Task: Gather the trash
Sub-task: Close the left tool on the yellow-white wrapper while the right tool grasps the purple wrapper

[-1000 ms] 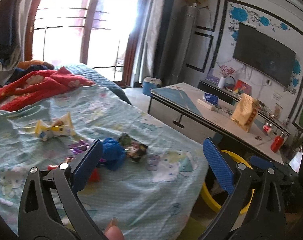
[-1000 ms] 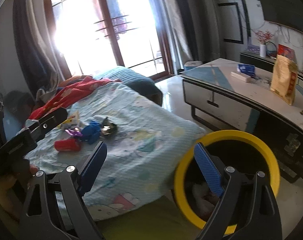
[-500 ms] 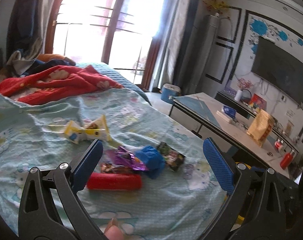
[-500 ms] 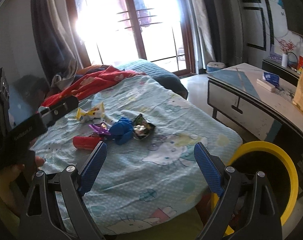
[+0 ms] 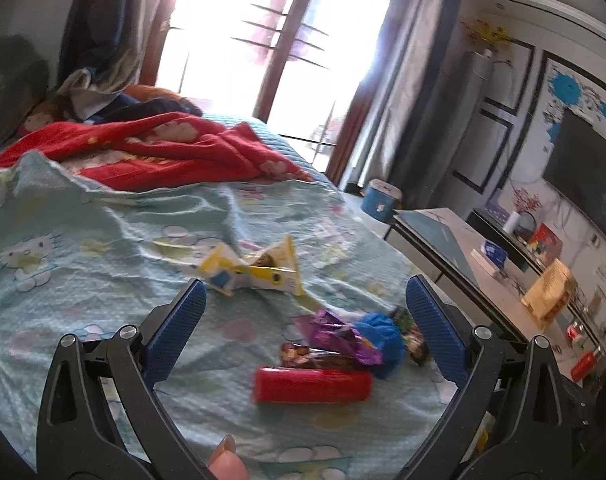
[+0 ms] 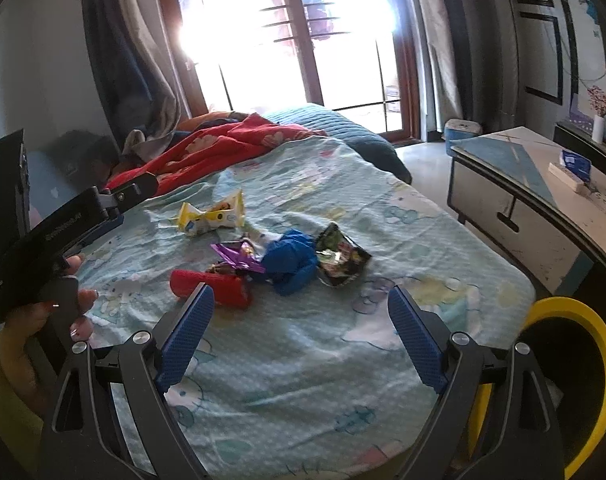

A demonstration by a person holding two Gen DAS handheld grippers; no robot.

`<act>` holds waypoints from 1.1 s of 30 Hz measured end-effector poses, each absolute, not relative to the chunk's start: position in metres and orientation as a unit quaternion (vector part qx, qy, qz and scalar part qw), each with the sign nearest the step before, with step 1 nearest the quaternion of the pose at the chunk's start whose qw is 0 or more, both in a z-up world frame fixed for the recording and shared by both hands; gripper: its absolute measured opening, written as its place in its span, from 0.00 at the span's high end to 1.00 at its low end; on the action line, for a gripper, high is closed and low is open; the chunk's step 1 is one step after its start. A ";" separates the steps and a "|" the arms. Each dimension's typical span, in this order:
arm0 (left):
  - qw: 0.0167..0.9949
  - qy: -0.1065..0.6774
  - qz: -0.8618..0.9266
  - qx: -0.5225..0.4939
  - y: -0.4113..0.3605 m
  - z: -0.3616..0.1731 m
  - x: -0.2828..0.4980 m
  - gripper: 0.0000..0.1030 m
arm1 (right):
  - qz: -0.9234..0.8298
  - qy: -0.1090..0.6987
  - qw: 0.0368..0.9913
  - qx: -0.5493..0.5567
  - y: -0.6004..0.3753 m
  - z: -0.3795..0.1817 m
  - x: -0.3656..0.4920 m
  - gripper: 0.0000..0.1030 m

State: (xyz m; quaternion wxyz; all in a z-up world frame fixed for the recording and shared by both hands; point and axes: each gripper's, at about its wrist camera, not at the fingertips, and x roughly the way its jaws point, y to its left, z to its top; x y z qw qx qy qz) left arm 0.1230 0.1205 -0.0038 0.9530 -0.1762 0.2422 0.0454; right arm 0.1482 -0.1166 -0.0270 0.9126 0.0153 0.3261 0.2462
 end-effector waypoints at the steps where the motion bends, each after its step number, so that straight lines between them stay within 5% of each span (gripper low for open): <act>1: 0.952 0.242 0.049 -0.180 0.124 -0.005 0.123 0.11 | 0.248 0.326 0.912 0.014 -0.114 -0.028 0.150 0.17; 12: 0.933 0.275 0.093 -0.214 0.173 -0.033 0.138 0.11 | 0.288 0.352 0.891 -0.009 -0.069 -0.044 0.184 0.39; 19: 0.915 0.310 0.096 -0.241 0.194 -0.055 0.163 0.25 | 0.314 0.365 0.876 -0.032 -0.034 -0.053 0.205 0.43; 29: 0.898 0.335 0.072 -0.274 0.210 -0.074 0.202 0.33 | 0.321 0.381 0.864 -0.069 0.002 -0.069 0.224 0.49; 33: 0.893 0.342 0.063 -0.286 0.210 -0.083 0.213 0.36 | 0.317 0.391 0.861 -0.074 0.005 -0.077 0.228 0.69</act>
